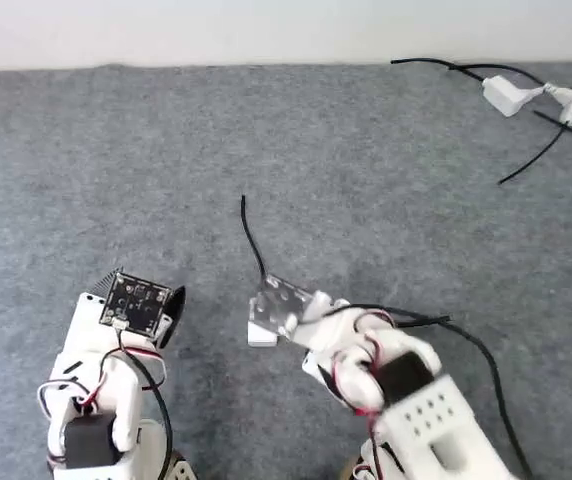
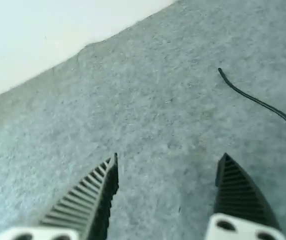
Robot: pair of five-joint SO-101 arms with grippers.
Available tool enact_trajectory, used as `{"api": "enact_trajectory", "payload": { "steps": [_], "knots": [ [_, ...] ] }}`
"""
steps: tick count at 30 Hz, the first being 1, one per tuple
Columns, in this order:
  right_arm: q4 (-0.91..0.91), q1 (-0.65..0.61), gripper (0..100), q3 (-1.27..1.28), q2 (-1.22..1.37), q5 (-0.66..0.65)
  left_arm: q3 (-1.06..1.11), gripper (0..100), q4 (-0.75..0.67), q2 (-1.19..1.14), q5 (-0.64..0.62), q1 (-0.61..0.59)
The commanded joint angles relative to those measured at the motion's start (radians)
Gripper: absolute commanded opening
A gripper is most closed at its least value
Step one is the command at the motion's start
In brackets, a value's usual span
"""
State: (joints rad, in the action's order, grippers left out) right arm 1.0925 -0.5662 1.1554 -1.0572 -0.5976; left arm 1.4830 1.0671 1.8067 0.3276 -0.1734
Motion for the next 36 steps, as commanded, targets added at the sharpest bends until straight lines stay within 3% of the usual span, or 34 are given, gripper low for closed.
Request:
{"api": "enact_trajectory", "payload": {
  "steps": [1,5,13,18,24,32,36],
  "knots": [
    [-0.035,-0.013,10.5,-0.157,0.222,0.031,-0.054,31,-0.006,0.008,-0.089,-0.057],
    [-0.068,-0.016,10.5,-0.307,0.452,-0.012,-0.042,31,-0.106,0.008,-0.144,-0.175],
    [0.058,0.013,10.6,-0.592,0.868,-0.100,-0.018,31,-0.097,0.008,-0.209,-0.310],
    [0.114,0.013,17.5,-0.726,1.109,-0.120,0.002,31,-0.094,0.009,-0.192,-0.318],
    [0.119,0.005,18.2,-0.861,1.307,-0.141,0.033,31,-0.095,0.011,-0.150,-0.318],
    [0.317,0.008,18.2,-1.077,1.356,-0.146,0.039,31,-0.095,0.012,-0.123,-0.315],
    [0.323,0.012,18.2,-1.071,1.359,-0.146,0.039,31,-0.095,0.012,-0.121,-0.315]
  ]
}}
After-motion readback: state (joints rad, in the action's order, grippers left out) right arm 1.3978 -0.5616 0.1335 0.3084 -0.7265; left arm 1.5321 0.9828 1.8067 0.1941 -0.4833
